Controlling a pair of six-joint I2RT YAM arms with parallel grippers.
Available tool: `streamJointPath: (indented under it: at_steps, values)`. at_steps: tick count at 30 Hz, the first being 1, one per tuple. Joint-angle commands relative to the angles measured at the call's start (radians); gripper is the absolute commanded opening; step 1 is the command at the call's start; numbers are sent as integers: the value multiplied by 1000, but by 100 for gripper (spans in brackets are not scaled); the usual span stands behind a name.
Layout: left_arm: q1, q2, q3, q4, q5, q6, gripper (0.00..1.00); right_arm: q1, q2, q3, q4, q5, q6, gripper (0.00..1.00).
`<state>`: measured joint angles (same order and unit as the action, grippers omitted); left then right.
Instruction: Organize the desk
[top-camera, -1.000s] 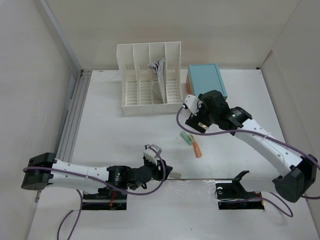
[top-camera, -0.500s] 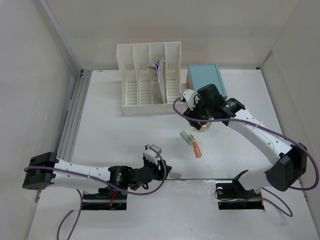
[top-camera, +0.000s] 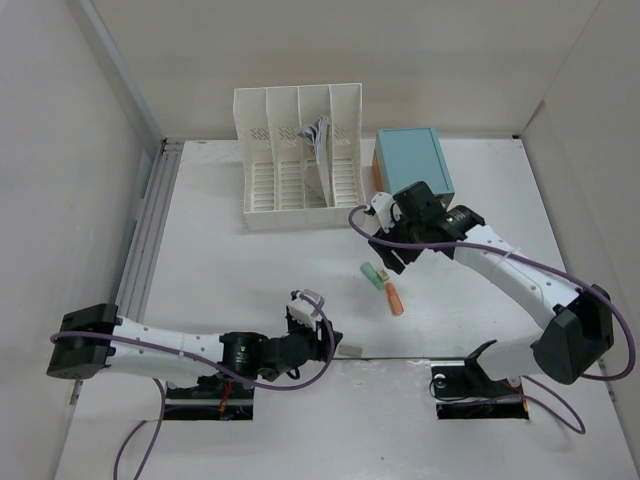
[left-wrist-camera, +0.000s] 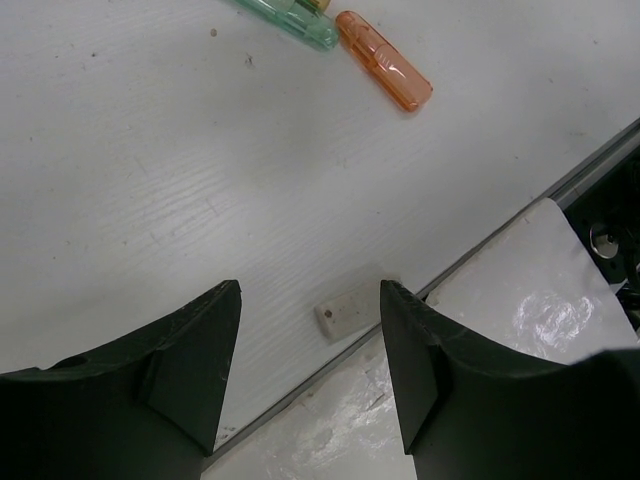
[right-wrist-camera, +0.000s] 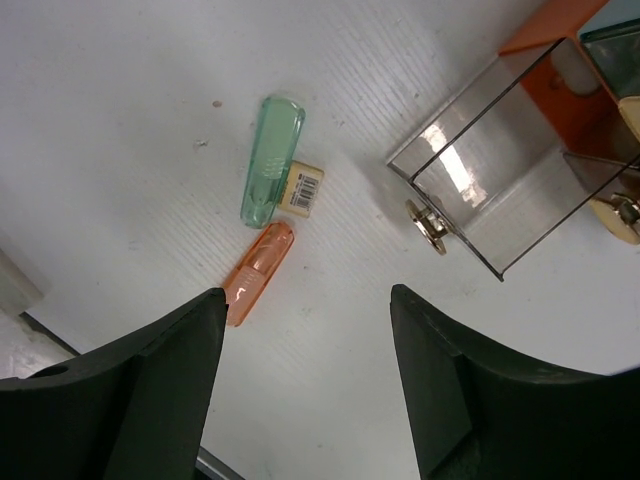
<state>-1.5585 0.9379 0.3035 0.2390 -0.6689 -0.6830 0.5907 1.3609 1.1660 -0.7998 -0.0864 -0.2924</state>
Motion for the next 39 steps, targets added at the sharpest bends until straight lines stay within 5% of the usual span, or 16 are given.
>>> streamJointPath:
  at_steps: [1,13,20,39]
  values:
    - [-5,9,31,6,-28,-12,55,9,38,-14,42,16,42,72]
    - [-5,18,22,6,-28,-21,57,43,161,-8,62,24,33,76]
    - [-5,-17,-3,-13,-28,-12,62,63,293,104,2,2,-166,76]
    - [-5,-76,-44,13,-17,-13,64,63,506,187,86,-72,-157,71]
